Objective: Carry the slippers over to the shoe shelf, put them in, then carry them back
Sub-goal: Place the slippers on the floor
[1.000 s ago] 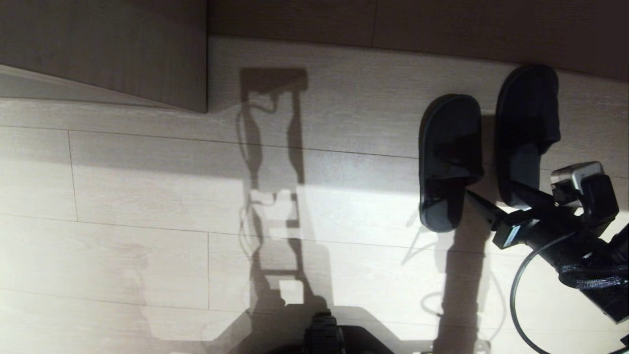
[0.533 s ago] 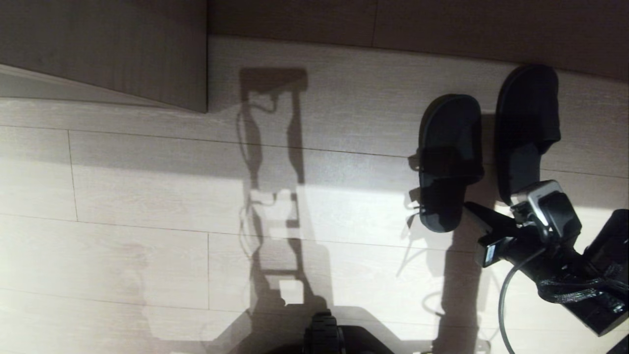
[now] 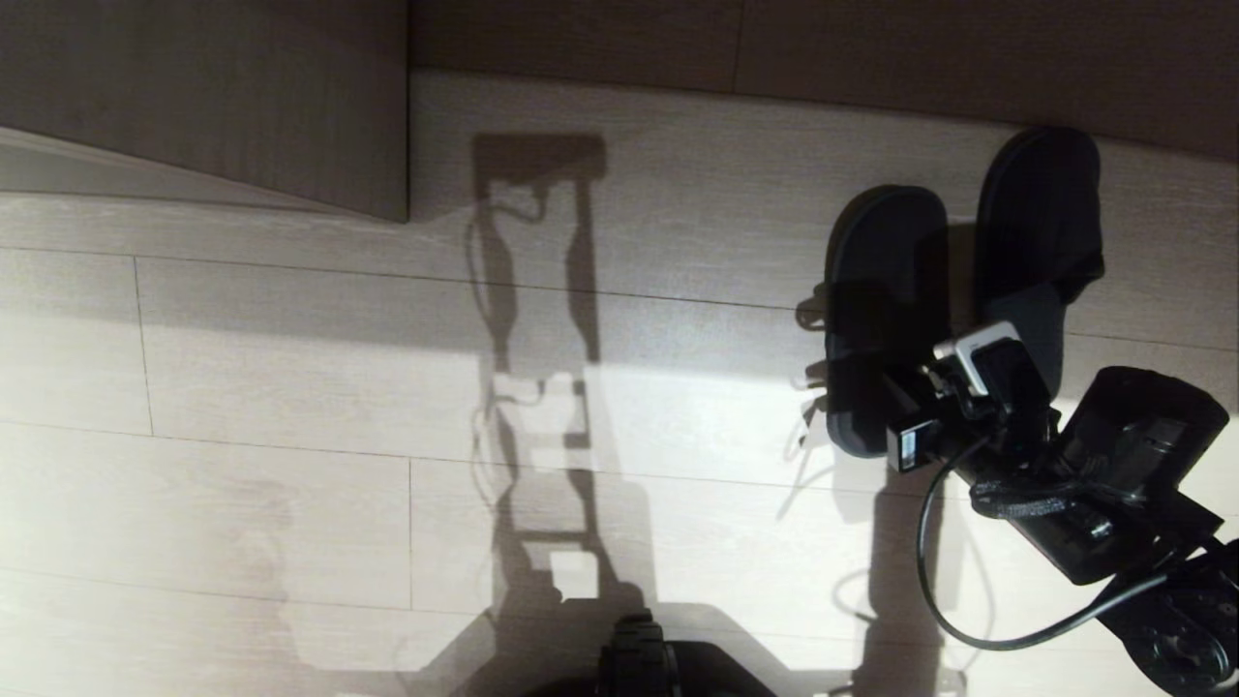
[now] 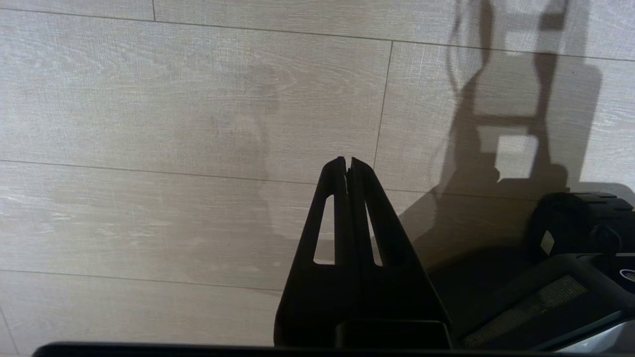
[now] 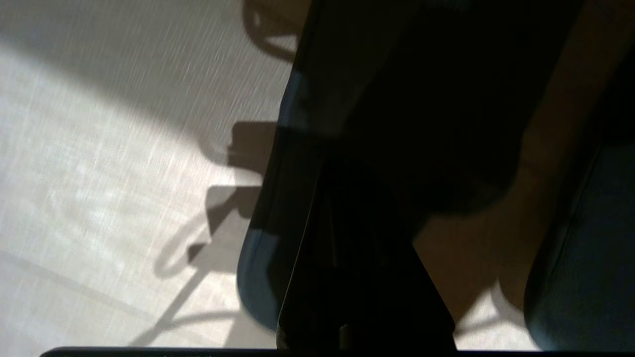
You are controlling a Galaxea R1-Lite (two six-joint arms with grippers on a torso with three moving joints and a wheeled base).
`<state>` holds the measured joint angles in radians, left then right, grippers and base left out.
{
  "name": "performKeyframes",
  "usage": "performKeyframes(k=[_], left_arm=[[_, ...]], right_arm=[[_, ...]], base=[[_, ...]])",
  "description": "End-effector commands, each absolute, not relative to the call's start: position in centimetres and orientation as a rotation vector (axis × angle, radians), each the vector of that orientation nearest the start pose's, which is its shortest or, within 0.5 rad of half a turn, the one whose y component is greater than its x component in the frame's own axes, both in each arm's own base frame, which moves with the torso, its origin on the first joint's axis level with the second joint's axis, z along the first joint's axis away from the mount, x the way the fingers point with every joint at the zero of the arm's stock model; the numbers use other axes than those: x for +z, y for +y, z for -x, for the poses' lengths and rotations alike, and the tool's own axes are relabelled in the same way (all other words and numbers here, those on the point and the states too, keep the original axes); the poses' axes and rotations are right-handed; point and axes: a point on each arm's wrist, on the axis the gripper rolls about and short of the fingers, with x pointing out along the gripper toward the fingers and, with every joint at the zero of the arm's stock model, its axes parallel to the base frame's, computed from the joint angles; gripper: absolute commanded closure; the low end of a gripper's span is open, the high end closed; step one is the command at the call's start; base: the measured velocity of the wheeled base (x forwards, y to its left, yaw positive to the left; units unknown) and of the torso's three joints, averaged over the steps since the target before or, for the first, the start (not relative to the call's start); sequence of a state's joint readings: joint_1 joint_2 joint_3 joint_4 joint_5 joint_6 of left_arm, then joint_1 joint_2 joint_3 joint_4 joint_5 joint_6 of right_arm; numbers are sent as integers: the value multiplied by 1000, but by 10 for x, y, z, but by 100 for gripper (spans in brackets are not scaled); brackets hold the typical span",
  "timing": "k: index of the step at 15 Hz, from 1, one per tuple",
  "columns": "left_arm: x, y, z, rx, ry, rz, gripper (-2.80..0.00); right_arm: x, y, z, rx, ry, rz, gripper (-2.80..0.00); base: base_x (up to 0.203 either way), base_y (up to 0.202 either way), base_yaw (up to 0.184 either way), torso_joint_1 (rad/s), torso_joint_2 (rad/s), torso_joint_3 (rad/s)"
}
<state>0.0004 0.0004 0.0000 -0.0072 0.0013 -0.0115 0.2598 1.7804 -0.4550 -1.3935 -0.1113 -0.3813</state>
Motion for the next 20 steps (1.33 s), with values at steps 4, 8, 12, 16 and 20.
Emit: performKeyframes(k=[4, 8, 12, 16, 20], left_arm=[[76, 0, 23, 3, -8, 12, 0], [76, 0, 23, 1, -8, 12, 0], [76, 0, 23, 2, -8, 12, 0], [76, 0, 23, 1, -8, 12, 0], [76, 0, 23, 2, -8, 12, 0]], right_arm=[[171, 75, -303, 83, -203, 346, 0], [183, 54, -315, 1, -241, 351, 0], [188, 52, -316, 6, -261, 356, 0], [196, 45, -322, -19, -283, 359, 0], [204, 39, -327, -43, -294, 361, 0]], base=[[0, 0, 0, 0, 0, 0], [0, 0, 0, 0, 0, 0], [0, 0, 0, 0, 0, 0], [0, 0, 0, 0, 0, 0], [0, 0, 0, 0, 0, 0]])
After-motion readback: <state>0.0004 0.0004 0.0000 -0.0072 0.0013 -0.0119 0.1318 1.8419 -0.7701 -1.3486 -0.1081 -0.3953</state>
